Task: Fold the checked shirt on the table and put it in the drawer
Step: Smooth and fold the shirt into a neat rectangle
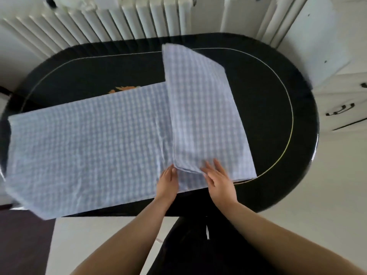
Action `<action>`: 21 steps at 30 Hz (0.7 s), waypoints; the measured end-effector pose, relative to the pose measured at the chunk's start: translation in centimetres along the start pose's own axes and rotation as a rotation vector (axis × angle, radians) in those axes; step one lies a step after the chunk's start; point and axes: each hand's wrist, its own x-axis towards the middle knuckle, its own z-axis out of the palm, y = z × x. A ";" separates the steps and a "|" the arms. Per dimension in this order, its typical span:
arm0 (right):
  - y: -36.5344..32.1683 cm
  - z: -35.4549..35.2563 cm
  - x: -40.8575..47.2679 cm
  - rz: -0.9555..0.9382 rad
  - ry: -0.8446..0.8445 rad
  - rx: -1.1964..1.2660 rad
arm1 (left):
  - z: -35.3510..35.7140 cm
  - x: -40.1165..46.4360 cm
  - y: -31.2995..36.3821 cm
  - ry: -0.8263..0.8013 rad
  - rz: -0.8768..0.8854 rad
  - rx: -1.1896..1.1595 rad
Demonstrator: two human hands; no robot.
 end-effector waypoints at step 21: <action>-4.4 2.9 -0.9 0.008 -0.448 -0.642 | -3.1 0.0 -1.8 0.030 -0.099 0.139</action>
